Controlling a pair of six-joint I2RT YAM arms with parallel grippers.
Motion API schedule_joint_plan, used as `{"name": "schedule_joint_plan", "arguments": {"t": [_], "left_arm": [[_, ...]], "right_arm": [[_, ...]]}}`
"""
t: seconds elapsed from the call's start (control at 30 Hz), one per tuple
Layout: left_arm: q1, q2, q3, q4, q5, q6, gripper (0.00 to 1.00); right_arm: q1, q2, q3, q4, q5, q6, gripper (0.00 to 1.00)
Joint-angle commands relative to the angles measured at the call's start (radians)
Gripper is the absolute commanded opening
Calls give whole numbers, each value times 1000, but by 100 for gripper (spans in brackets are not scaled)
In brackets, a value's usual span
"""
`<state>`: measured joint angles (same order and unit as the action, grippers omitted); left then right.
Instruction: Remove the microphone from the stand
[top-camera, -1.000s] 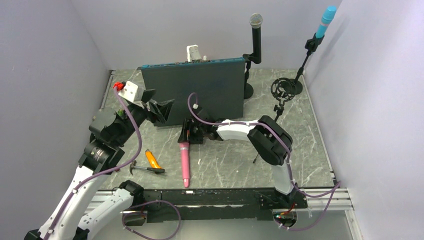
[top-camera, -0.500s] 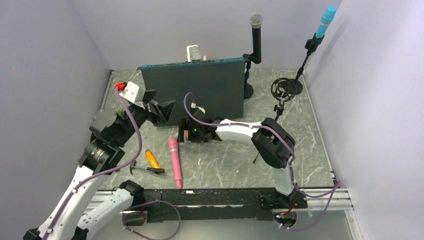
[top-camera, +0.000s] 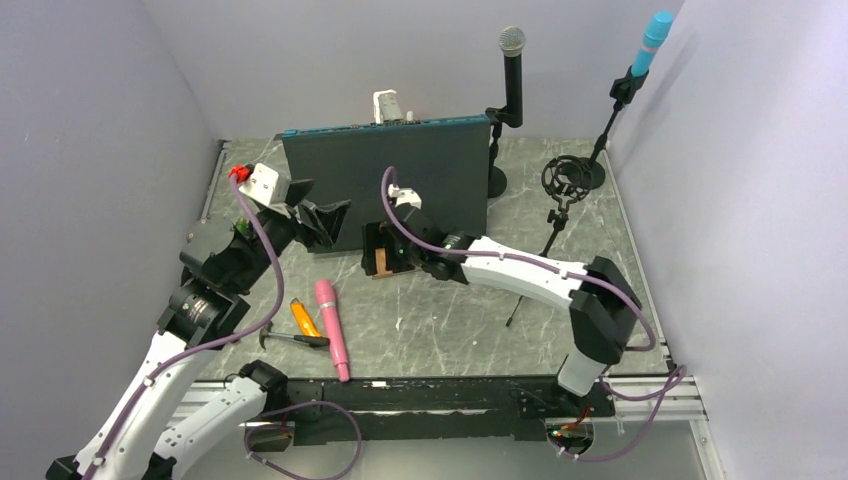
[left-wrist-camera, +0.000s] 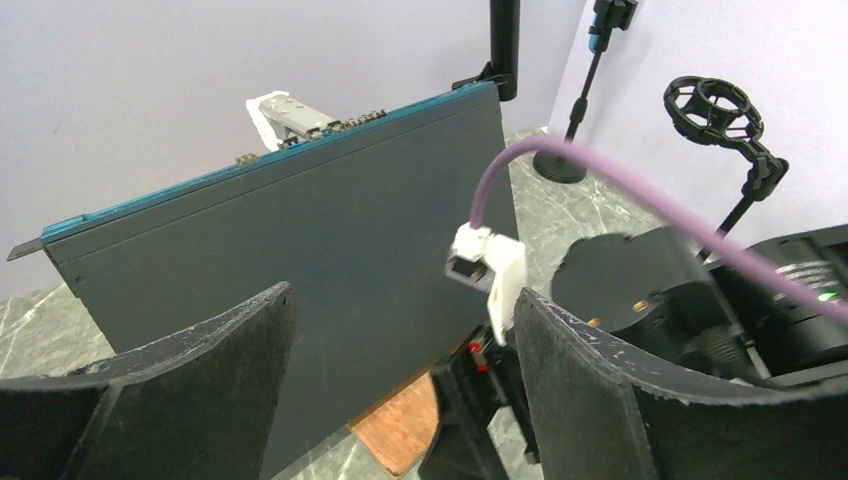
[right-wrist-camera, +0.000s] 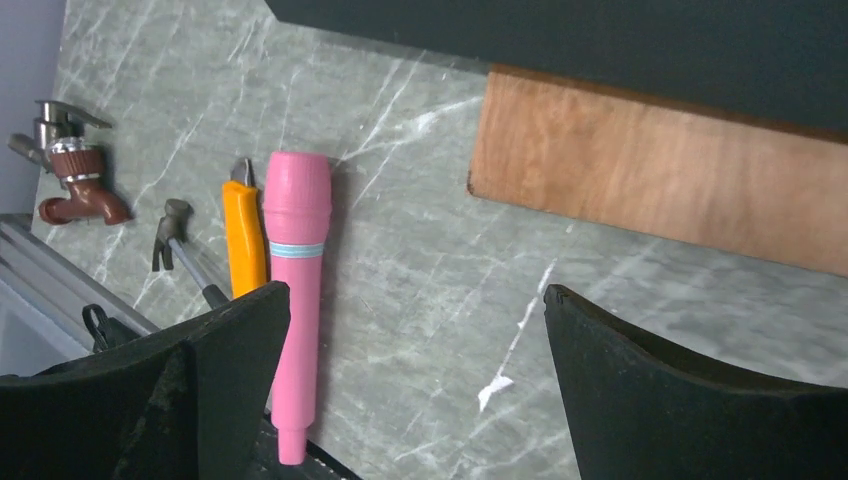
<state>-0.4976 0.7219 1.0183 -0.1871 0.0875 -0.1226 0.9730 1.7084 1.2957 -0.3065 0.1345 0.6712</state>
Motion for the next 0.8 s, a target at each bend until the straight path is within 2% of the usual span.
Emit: {"name": "schedule_joint_plan", "arguments": {"t": [0.0,0.17,0.37,0.57,0.77], "left_arm": [[-13,-8,5,14,-36,21,83],[-13,-29,-4,19,-58,22,83],[-13,-33,-14,29,-73,23,83],[-12,-22,-17,34,-64,17,83],[-13,-14,-18,36,-54,13,83]], "right_arm": [[4,-103,61,-115,189,-50,100],[8,-172,155,-291,397,-104,100],[9,-343,101,-248,309,-237,100],[9,-510,130,-332,440,-257,100],[9,-697,133,-326,466,-305,100]]}}
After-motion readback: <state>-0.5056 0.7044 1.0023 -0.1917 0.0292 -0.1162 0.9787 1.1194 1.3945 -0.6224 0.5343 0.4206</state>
